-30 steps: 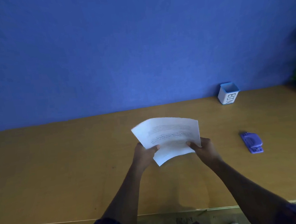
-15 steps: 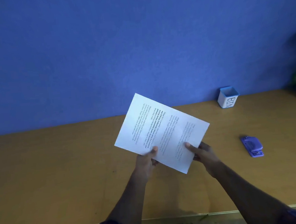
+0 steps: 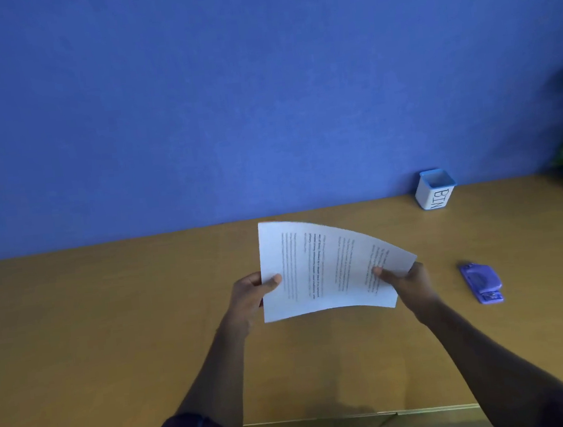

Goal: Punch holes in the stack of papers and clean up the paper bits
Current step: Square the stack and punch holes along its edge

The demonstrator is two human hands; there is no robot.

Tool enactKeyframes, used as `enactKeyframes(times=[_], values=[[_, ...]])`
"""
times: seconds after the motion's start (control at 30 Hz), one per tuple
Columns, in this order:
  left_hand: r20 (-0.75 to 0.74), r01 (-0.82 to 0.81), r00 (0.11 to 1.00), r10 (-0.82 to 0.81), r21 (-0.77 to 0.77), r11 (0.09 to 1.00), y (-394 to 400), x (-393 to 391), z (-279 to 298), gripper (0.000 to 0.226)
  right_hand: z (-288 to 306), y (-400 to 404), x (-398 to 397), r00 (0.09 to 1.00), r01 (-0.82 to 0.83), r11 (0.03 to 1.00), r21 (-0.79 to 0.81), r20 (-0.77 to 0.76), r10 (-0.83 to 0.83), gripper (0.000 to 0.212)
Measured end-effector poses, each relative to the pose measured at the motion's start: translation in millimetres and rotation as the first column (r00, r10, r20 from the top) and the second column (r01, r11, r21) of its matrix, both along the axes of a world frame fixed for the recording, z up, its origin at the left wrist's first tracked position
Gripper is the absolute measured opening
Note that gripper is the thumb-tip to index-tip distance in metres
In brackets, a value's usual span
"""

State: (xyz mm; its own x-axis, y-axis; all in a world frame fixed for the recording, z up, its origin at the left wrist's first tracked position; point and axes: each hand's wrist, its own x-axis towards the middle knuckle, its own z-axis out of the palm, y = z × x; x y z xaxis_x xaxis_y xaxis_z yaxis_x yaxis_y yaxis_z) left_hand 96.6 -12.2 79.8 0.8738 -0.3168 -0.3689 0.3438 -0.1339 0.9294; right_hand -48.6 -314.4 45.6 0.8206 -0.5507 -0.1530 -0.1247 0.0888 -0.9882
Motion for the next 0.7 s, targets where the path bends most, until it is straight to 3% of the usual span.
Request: enactKeyframes(times=[0.13, 0.27, 0.43, 0.63, 0.7], values=[[0.062, 0.060, 0.996, -0.066, 0.085, 0.995, -8, -2, -1, 0.024, -1, 2, -3, 0.999, -0.045, 0.999, -0.020, 0.023, 0.046, 0.016], [0.049, 0.015, 0.999, -0.015, 0.001, 1.000, -8, -10, -7, 0.022, -4, 4, -10, 0.997, -0.045, 0.999, -0.019, 0.066, 0.047, 0.021], [0.050, 0.117, 0.991, -0.127, 0.170, 0.978, -6, -26, -29, 0.032, -27, 3, -21, 0.983, -0.120, 0.976, -0.181, -0.157, 0.092, 0.008], [-0.020, 0.006, 1.000, -0.004, 0.086, 0.996, -2, -17, -30, 0.020, -16, 3, -15, 0.992, -0.110, 0.971, -0.214, -0.077, 0.096, 0.017], [0.010, 0.033, 0.999, -0.036, 0.165, 0.986, -4, -20, -30, 0.024, -19, 2, -13, 0.979, -0.144, 0.962, -0.233, -0.174, 0.105, 0.009]])
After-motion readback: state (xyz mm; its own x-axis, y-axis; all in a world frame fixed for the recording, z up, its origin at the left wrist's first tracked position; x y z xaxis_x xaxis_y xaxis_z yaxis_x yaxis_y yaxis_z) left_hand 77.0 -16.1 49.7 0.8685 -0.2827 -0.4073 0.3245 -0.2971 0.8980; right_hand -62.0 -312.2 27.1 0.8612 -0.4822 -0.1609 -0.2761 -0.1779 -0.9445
